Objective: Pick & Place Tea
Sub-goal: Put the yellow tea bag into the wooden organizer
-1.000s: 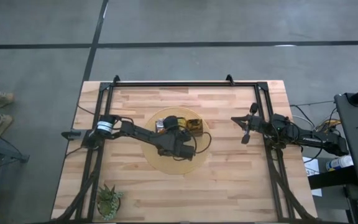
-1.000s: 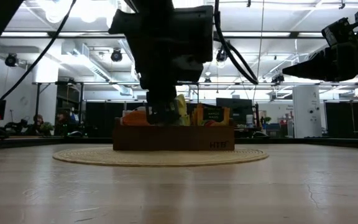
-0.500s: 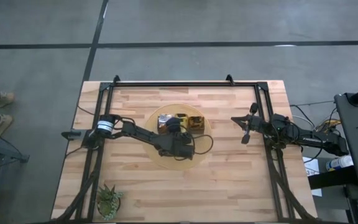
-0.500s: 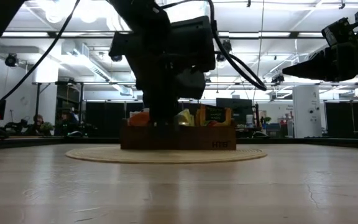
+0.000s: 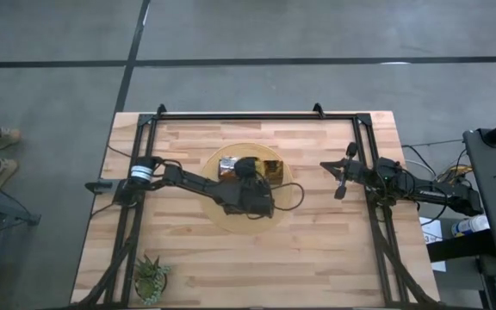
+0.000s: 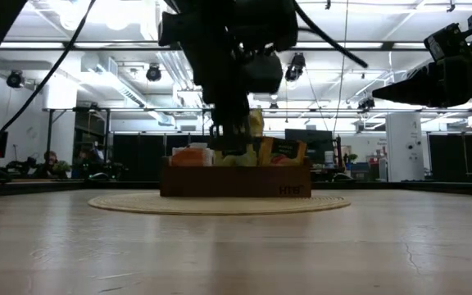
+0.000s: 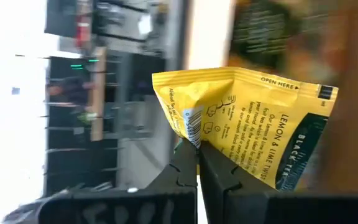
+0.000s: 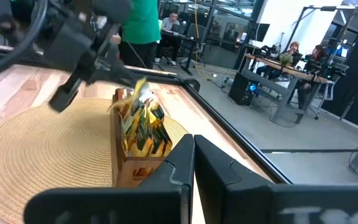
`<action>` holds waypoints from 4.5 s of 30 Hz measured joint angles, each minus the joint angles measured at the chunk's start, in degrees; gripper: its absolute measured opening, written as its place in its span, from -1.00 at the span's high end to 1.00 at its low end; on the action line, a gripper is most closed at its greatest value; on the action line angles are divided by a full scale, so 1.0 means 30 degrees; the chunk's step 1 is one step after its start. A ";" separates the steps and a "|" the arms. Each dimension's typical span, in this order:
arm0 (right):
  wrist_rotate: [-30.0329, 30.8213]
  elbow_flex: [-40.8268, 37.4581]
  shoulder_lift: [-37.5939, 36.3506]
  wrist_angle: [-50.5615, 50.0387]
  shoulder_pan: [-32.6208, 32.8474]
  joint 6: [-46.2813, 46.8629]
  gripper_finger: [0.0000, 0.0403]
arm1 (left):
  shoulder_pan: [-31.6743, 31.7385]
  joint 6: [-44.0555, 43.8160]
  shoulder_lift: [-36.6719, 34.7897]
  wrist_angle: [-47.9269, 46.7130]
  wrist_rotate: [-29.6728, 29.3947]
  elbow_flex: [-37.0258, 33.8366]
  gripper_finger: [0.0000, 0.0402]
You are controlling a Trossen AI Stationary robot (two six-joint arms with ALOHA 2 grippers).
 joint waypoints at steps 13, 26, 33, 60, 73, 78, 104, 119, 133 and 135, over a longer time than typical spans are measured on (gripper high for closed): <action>0.0002 0.0000 0.0007 0.0004 0.0000 0.0000 0.96 | 0.0102 -0.0957 -0.0165 0.2495 -0.2757 -0.2240 1.00; 0.0002 0.0002 0.0007 0.0004 0.0000 0.0000 0.96 | -0.0120 -0.0171 -0.0158 0.9362 -0.5329 -0.5725 1.00; 0.0002 0.0003 0.0007 0.0004 -0.0003 0.0000 0.96 | -0.0189 -0.0225 -0.0158 1.0230 -0.4881 -0.6186 1.00; 0.0002 0.0000 0.0000 0.0002 -0.0007 0.0000 0.96 | 0.1414 0.3508 -0.0248 0.9167 0.3739 -0.5101 1.00; 0.0002 0.0000 0.0000 0.0001 -0.0007 0.0000 0.96 | 0.5523 -0.0928 -0.0345 0.3888 1.8694 -0.3241 1.00; -0.0003 0.0000 0.0000 -0.0002 -0.0001 0.0000 0.96 | 0.6273 -0.1165 -0.0304 0.2903 2.2849 -0.3155 1.00; 0.0002 0.0003 0.0000 -0.0003 -0.0007 0.0000 0.96 | 0.6024 -0.1866 -0.0121 -0.4215 2.3553 0.1295 1.00; 0.0002 0.0000 0.0007 -0.0003 -0.0007 0.0000 0.96 | 0.5697 -0.0546 -0.0107 -0.4360 2.1763 0.1114 0.75; 0.0002 0.0005 0.0007 -0.0003 -0.0007 0.0000 0.96 | 0.5521 -0.1306 -0.0140 -0.6841 2.1796 0.3287 0.27; 0.0002 0.0000 0.0007 -0.0003 -0.0007 0.0000 0.96 | 0.5491 -0.1303 -0.0165 -0.7087 2.1895 0.3492 0.27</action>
